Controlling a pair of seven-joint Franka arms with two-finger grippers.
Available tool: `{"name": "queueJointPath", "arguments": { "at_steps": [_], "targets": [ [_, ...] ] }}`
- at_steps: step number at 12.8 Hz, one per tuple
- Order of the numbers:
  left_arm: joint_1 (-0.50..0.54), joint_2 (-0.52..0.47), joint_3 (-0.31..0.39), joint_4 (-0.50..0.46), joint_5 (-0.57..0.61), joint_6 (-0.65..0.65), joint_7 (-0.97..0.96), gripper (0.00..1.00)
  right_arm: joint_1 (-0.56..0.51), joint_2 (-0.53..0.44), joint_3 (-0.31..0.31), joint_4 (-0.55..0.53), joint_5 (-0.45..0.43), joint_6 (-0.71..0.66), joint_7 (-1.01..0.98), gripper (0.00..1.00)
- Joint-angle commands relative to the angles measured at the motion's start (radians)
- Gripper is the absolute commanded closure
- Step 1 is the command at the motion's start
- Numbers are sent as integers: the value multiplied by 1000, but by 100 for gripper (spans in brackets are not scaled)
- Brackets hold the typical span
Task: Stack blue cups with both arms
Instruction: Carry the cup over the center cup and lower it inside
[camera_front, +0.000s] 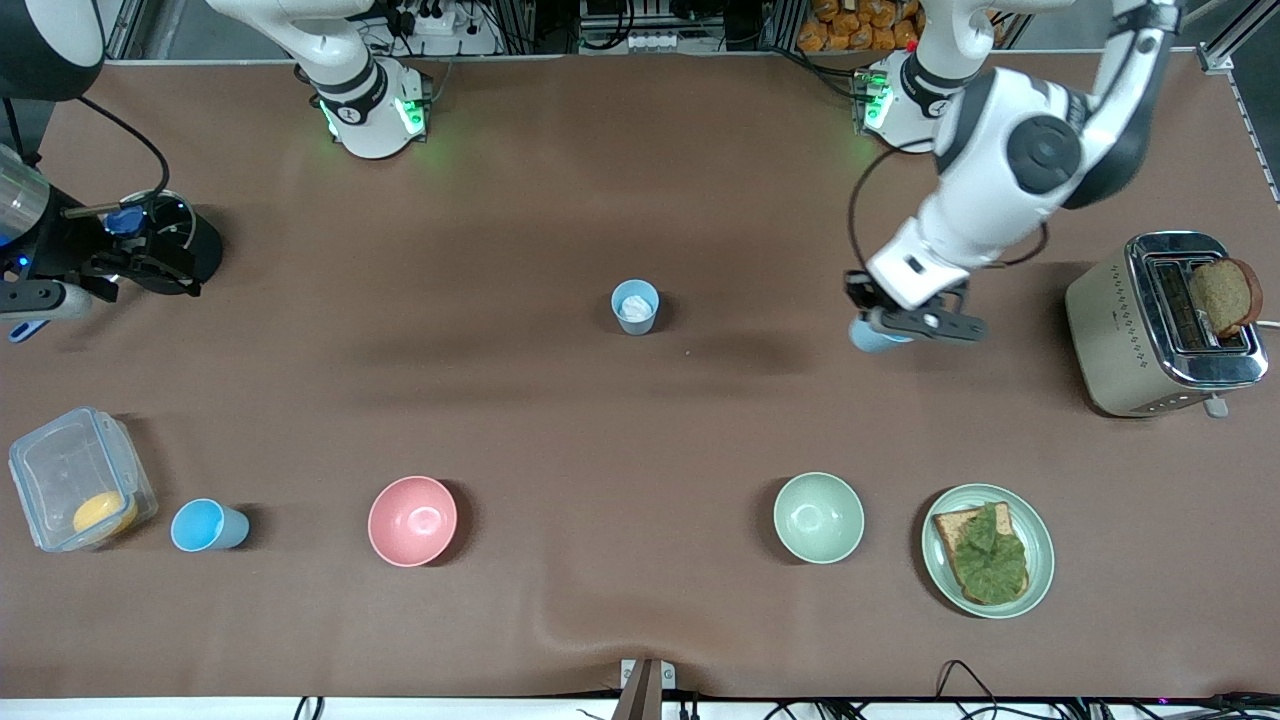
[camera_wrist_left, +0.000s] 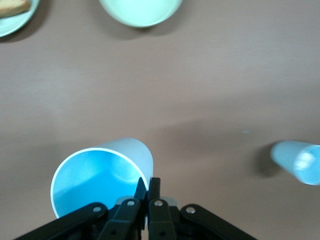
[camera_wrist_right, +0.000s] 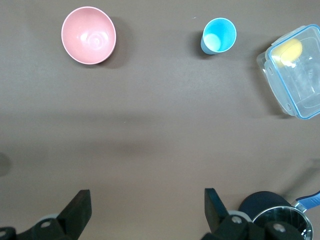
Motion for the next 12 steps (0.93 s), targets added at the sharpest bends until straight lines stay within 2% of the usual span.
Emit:
{"name": "queueJointPath", "arguments": {
  "at_steps": [1, 2, 4, 8, 12],
  "targets": [
    [-111, 38, -10, 124, -12, -78, -119, 100, -21, 11, 13, 24, -15, -17, -5, 0],
    [-151, 52, -10, 181, -11, -115, -166, 100, -21, 11, 13, 22, -15, -23, -5, 0],
    [-227, 89, -10, 227, -15, -120, -251, 100, -21, 11, 13, 24, -15, -30, -5, 0],
    [-384, 228, 4, 325, 43, -117, -430, 100, -21, 11, 13, 24, -15, -29, -5, 0],
    [-533, 356, 85, 457, 57, -117, -565, 100, -21, 11, 13, 24, -15, -29, -5, 0]
  ]
}}
